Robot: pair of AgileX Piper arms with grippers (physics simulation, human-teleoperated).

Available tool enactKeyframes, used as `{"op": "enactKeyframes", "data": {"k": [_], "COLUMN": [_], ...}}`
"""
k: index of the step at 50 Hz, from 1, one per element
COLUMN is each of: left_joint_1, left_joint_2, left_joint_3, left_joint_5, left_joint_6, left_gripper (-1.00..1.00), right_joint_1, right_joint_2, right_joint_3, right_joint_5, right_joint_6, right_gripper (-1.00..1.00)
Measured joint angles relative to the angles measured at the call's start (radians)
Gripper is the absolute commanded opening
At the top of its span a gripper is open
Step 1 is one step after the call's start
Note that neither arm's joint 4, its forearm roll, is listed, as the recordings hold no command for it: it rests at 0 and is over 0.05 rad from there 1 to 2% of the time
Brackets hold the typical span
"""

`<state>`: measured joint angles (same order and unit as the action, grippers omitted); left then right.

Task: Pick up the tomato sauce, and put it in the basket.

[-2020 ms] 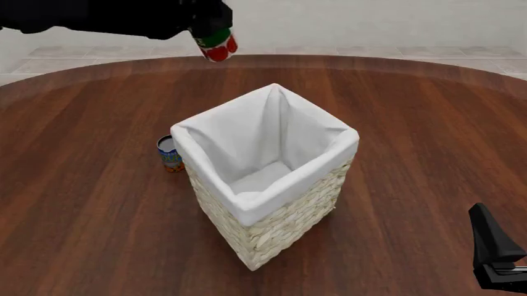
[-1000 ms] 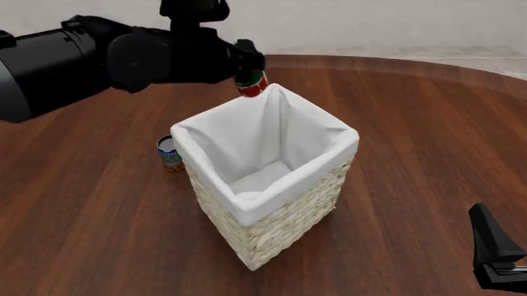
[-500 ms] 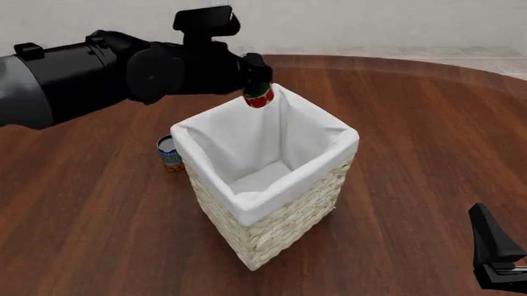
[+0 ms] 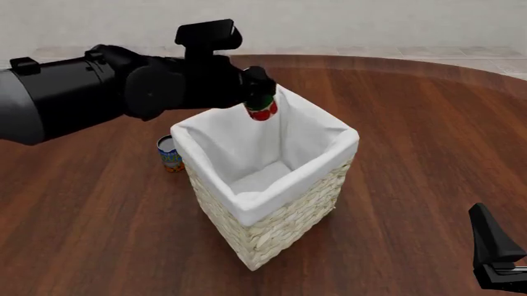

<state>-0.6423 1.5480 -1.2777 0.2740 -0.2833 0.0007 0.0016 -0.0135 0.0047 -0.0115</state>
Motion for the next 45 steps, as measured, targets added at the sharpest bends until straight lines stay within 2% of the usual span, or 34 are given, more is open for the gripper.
{"op": "enactKeyframes", "data": {"k": [25,45], "left_joint_1": [-0.005,-0.006], "left_joint_2": [0.062,0.096], "left_joint_3": [0.058,0.079], "left_joint_5": [-0.09,-0.118], "left_joint_6": [-0.031,-0.035], "left_gripper": [-1.0,-1.0], "right_joint_1": [0.0,0.0], "right_joint_2": [0.0,0.0], "right_joint_3": [0.0,0.0], "right_joint_5": [0.0,0.0], "right_joint_6": [0.0,0.0], "right_gripper": [1.0,1.0]}}
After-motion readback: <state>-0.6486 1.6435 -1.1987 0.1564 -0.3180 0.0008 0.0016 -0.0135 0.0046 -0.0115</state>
